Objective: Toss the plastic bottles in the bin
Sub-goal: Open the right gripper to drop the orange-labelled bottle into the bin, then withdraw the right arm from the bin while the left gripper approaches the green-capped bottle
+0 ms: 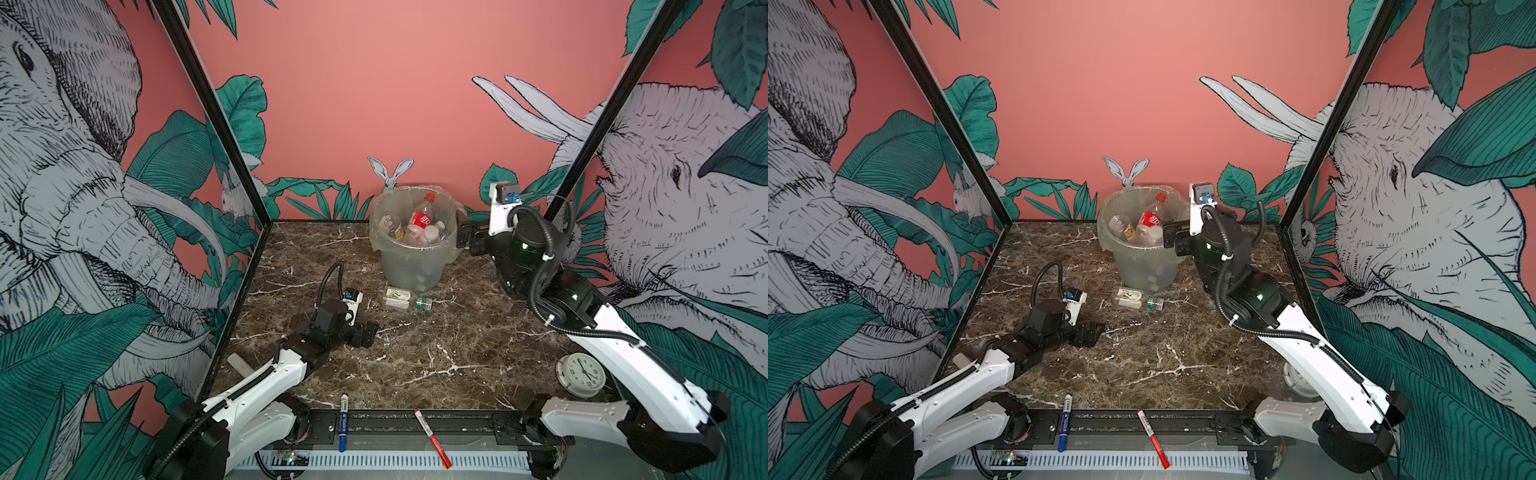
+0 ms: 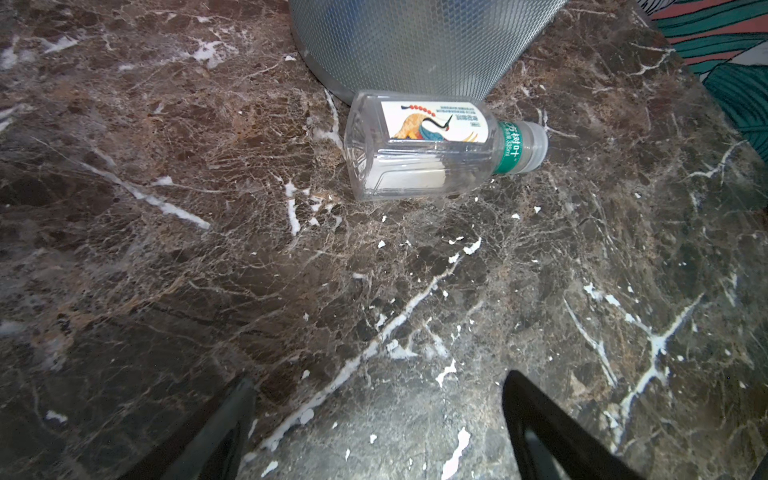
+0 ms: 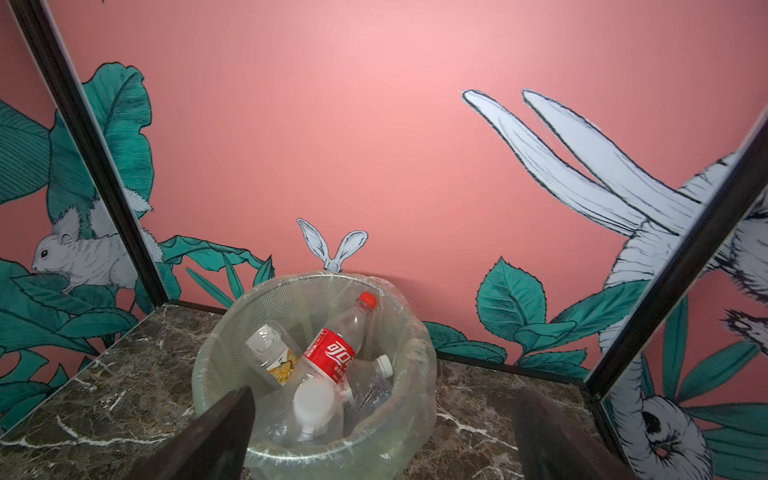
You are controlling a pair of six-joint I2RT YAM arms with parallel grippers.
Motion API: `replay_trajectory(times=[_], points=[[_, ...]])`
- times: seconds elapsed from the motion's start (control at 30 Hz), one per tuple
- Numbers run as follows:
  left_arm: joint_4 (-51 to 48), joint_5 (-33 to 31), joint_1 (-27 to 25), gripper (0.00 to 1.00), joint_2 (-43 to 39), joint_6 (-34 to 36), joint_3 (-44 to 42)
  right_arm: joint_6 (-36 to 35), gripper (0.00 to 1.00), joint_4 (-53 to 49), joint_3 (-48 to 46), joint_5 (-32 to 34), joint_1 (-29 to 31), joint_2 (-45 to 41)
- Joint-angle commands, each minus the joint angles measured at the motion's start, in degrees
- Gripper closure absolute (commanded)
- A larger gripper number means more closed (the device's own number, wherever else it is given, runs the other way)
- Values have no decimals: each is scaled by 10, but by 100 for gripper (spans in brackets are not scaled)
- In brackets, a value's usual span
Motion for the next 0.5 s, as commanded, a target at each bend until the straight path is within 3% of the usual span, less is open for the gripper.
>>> replay_trajectory(times=[0.0, 0.27, 0.47], points=[[-12, 0, -2, 6, 2, 4, 13, 6, 1, 25, -67, 27, -6, -16], [-36, -3, -4, 3, 1, -26, 42, 67, 1, 92, -319, 6, -72, -96], [-29, -21, -24, 2, 49, -81, 76, 125, 1, 164, -444, -85, -124, -84]])
